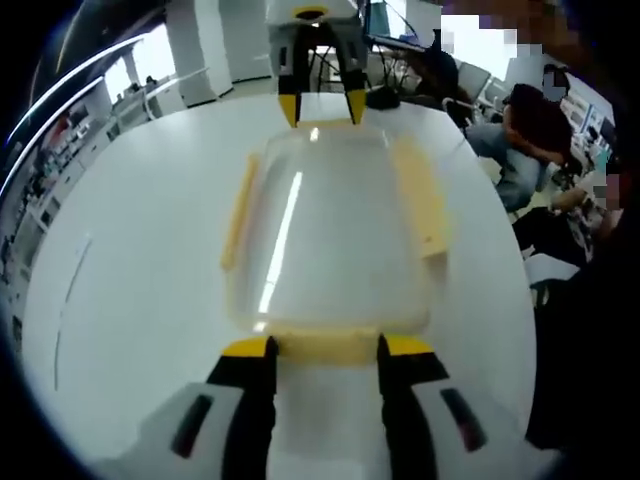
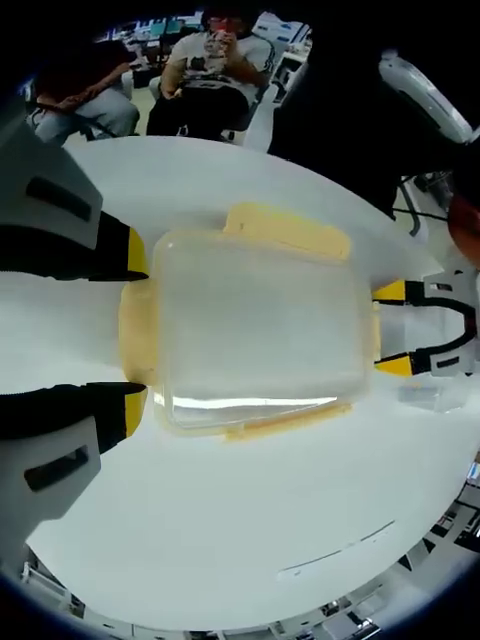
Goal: Snap each plastic latch of the storage box into its locked position after aligning the lid with the box until every specified latch is closed and the lid sits flush.
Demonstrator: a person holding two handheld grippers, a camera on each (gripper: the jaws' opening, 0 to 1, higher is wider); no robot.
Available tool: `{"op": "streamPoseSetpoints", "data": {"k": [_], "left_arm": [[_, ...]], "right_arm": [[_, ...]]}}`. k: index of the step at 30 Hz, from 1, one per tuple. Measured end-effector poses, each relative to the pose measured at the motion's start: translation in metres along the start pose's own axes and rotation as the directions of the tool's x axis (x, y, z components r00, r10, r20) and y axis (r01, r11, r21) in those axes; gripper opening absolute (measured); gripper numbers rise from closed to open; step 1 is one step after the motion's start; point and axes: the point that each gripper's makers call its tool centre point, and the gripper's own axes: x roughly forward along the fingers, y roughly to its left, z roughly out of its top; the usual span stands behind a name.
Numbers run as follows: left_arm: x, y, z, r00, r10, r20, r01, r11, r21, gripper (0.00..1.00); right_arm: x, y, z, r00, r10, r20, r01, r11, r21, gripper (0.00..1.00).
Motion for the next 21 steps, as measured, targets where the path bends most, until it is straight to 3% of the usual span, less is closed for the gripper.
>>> {"op": "streamPoseSetpoints", "data": {"k": [10, 21], "left_arm": [[-0.021, -0.008, 0.004, 0.999, -0.035, -0.004, 0.035, 0.999, 0.011, 0.39], [-0.076, -0.002, 0.003, 1.000, -0.015, -0.017, 0.016, 0.999, 0.044, 0.39]], "right_arm": [[-0.013, 0.017, 0.013, 1.000, 0.021, 0.010, -0.021, 0.999, 0.038, 0.39], [-0.046, 0.015, 0.051, 0.999, -0.022, 0.047, 0.020, 0.999, 0.035, 0.39]]}}
